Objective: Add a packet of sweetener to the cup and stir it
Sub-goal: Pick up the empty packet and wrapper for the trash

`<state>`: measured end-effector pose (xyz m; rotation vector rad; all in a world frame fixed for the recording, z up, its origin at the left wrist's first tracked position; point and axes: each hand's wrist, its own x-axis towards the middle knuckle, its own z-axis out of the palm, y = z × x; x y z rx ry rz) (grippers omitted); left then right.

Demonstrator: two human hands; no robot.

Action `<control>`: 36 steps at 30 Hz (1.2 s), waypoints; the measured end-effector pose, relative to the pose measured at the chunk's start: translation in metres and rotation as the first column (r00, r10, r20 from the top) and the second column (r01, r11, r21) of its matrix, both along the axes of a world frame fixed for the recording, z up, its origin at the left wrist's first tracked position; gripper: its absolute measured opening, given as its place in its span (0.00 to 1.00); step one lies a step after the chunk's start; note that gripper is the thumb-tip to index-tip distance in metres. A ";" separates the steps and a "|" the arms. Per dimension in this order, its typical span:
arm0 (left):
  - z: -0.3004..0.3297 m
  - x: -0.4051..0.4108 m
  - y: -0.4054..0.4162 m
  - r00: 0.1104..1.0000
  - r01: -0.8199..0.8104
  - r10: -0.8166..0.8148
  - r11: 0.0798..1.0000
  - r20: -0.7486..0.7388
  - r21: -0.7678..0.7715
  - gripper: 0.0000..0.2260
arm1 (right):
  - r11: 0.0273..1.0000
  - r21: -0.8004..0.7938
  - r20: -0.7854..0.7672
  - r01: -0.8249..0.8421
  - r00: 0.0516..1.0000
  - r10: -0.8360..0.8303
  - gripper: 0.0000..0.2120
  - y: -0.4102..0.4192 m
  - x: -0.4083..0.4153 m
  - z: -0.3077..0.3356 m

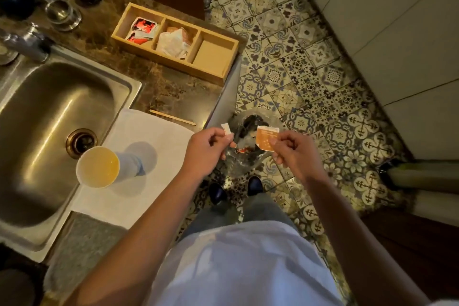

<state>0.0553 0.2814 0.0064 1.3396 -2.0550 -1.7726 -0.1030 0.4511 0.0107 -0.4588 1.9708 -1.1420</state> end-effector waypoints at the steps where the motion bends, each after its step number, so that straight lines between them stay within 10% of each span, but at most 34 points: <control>1: -0.004 -0.005 0.004 1.000 0.016 -0.016 1.000 0.010 0.001 0.07 | 1.000 0.017 0.019 0.025 1.000 -0.025 0.04 0.004 -0.005 -0.002; 14: -0.091 -0.077 0.060 0.956 0.177 -0.185 0.983 0.226 0.055 0.05 | 0.988 0.153 0.008 0.038 0.999 -0.040 0.03 0.066 -0.075 -0.085; 19: -0.128 -0.086 0.062 0.935 0.224 -0.207 0.974 0.287 -0.026 0.06 | 0.972 0.211 -0.233 -0.107 0.960 0.156 0.10 0.061 -0.091 -0.127; 36: -0.353 -0.121 0.019 0.776 0.228 -0.228 0.971 0.588 0.076 0.08 | 0.887 0.456 -0.075 0.076 0.996 -0.047 0.11 0.022 -0.095 -0.369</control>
